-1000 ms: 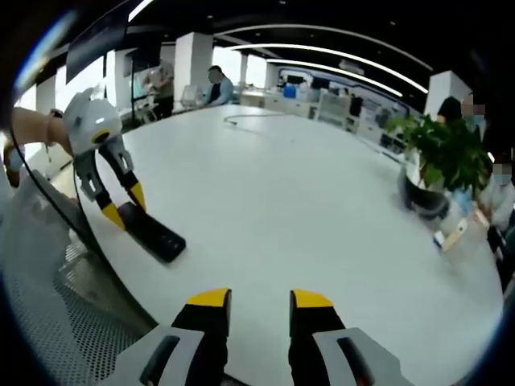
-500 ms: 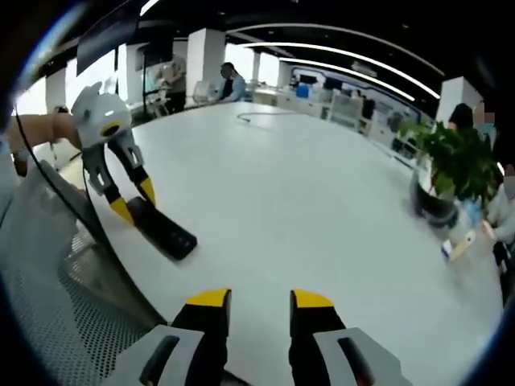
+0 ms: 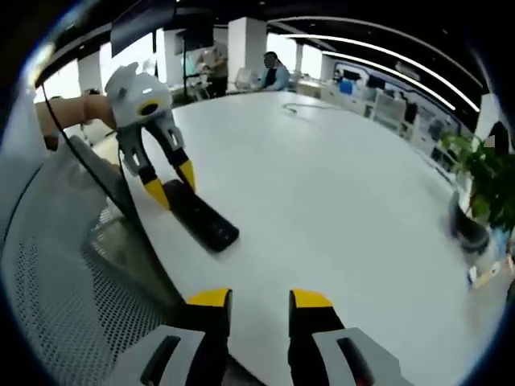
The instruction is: Press the specified remote control buttons in sequence, fully releasing each button before pressing the next.
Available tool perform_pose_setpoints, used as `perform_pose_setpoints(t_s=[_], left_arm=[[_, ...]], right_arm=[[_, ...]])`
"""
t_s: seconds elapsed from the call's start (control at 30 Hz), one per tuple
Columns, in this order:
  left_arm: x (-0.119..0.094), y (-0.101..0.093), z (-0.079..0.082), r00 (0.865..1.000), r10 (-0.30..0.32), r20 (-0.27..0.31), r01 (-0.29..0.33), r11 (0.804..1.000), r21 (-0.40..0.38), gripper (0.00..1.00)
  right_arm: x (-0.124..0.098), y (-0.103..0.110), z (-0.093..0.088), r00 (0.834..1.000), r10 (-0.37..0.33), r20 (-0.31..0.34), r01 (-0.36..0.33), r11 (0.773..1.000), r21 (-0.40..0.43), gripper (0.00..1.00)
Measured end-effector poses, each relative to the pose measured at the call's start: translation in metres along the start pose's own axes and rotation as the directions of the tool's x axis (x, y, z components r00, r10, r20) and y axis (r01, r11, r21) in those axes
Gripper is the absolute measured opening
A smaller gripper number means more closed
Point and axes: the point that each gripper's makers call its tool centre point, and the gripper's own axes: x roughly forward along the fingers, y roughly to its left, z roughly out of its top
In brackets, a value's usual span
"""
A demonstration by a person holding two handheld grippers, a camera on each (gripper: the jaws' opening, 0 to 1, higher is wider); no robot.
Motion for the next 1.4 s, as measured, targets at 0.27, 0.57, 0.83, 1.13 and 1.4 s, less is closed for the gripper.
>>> perform_pose_setpoints(t_s=[0.27,0.57,0.83,1.13,1.4], left_arm=[[0.001,-0.004,0.001,0.998,-0.006,0.060,0.006,1.000,0.004,0.23],[0.001,-0.004,0.002,0.998,-0.001,0.069,0.002,1.000,-0.004,0.23],[0.001,-0.005,0.002,0.998,-0.003,0.058,0.003,1.000,-0.002,0.23],[0.001,-0.007,0.003,0.999,-0.003,0.050,0.003,1.000,-0.001,0.23],[0.002,-0.008,0.003,0.999,0.002,0.051,-0.002,1.000,-0.005,0.23]], right_arm=[[0.006,0.007,0.012,0.999,0.049,-0.022,-0.050,0.997,-0.058,0.23],[0.012,0.025,0.017,0.992,0.104,-0.072,-0.114,0.983,-0.147,0.21],[0.019,0.031,0.028,0.988,0.133,-0.083,-0.147,0.970,-0.192,0.20],[0.027,0.031,0.036,0.981,0.157,-0.112,-0.179,0.957,-0.226,0.19],[0.034,0.034,0.041,0.980,0.168,-0.110,-0.189,0.957,-0.221,0.08]])
